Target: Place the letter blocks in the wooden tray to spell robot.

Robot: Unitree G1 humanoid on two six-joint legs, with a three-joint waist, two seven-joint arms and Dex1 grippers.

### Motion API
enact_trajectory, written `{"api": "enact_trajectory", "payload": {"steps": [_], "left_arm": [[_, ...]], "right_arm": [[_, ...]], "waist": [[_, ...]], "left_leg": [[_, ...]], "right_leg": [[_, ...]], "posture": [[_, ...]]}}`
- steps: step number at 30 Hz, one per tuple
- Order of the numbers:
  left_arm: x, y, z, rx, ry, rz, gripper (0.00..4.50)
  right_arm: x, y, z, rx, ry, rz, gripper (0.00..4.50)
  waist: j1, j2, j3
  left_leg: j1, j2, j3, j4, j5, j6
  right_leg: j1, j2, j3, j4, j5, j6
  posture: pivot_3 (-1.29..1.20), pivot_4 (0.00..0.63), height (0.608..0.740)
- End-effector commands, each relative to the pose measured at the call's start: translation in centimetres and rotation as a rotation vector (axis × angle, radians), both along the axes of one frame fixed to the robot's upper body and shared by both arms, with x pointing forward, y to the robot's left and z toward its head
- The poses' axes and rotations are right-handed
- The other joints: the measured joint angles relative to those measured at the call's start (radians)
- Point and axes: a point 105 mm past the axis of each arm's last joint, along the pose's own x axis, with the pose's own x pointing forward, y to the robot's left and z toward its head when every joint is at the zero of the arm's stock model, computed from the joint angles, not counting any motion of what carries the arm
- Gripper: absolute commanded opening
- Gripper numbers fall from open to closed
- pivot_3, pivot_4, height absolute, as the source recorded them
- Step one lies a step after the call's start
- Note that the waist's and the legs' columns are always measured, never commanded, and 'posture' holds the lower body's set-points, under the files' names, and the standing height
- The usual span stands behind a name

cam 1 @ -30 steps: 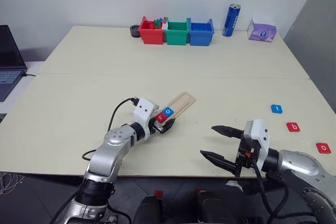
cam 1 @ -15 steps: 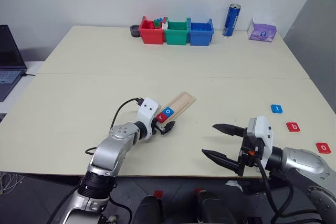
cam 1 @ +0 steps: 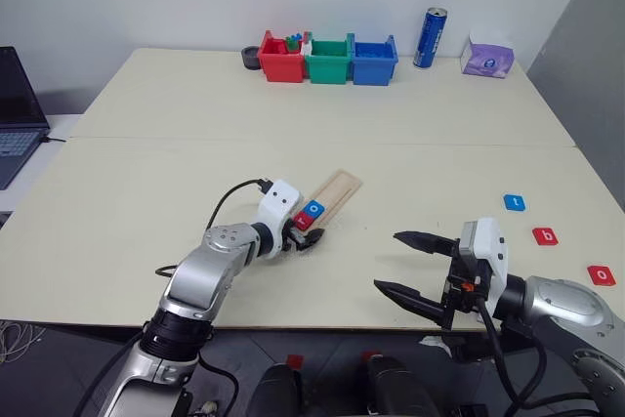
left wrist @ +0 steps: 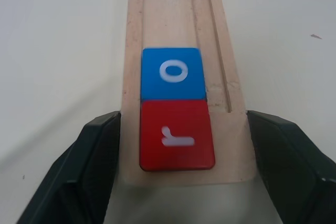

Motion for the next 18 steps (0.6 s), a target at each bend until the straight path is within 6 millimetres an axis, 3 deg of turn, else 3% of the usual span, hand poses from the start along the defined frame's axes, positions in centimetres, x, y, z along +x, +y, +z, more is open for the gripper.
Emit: {"api": "enact_trajectory", "payload": {"steps": [1, 8, 18], "left_arm": [[-0.5, 0.1, -0.8, 0.016, 0.03, -0.009, 3.39], [-0.9, 0.1, -0.9, 0.003, 0.032, -0.042, 3.39], [-4.9, -2.7, -0.1, 0.04, -0.034, -0.613, 3.39]], "right_arm": [[-0.6, 0.5, 1.0, 0.014, -0.037, 0.034, 4.5], [-0.4, 0.4, 1.2, 0.007, -0.05, 0.037, 4.5], [-1.1, -2.1, 0.8, -0.114, 0.004, 0.031, 4.5]], "waist": [[0.0, 0.0, 0.0], [-0.001, 0.0, 0.0], [0.006, 0.0, 0.0]], "left_leg": [[0.0, 0.0, 0.0, 0.0, 0.0, 0.0], [0.0, 0.0, 0.0, 0.0, 0.0, 0.0], [-0.001, 0.0, 0.002, 0.0, 0.0, 0.0]], "right_leg": [[0.0, 0.0, 0.0, 0.0, 0.0, 0.0], [0.0, 0.0, 0.0, 0.0, 0.0, 0.0], [0.0, -0.001, 0.0, -0.001, 0.0, 0.0]], "posture": [[0.0, 0.15, 0.74], [0.0, 0.15, 0.74], [0.0, 0.15, 0.74]]}}
